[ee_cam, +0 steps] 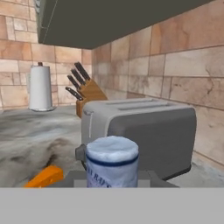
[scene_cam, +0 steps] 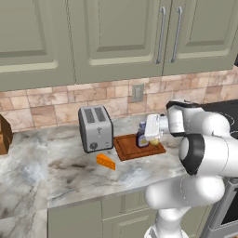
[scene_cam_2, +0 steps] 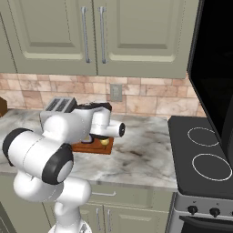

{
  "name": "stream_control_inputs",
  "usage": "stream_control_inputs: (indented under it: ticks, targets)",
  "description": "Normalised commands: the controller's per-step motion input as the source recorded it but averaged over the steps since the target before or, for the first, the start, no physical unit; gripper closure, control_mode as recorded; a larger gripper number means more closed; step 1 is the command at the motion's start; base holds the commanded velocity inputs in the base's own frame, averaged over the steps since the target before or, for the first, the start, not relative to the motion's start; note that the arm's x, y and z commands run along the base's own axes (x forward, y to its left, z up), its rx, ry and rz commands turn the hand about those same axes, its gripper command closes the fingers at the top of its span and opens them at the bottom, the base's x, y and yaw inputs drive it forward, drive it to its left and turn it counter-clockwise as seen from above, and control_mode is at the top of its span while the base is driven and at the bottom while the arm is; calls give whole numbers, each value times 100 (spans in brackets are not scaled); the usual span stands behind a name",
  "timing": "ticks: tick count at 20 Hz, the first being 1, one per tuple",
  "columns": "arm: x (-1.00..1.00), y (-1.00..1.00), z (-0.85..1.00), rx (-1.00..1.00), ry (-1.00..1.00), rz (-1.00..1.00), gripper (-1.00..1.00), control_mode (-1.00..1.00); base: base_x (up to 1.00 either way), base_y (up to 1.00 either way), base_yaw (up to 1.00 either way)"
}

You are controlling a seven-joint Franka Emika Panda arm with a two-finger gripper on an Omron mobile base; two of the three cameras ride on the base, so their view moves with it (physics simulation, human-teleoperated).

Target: Retrieve the reheated potato from the microwave, then place the potato, cheese, and condiment on the cutting board.

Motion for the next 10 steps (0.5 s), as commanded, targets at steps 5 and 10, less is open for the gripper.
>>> stream_control_inputs:
  ticks: [5, 10]
  targets:
    - [-1, -2, -12, 1, 0, 0, 100, -100, 0, 0, 0]
    - [0, 0, -6, 9, 0, 0, 100, -100, 0, 0, 0]
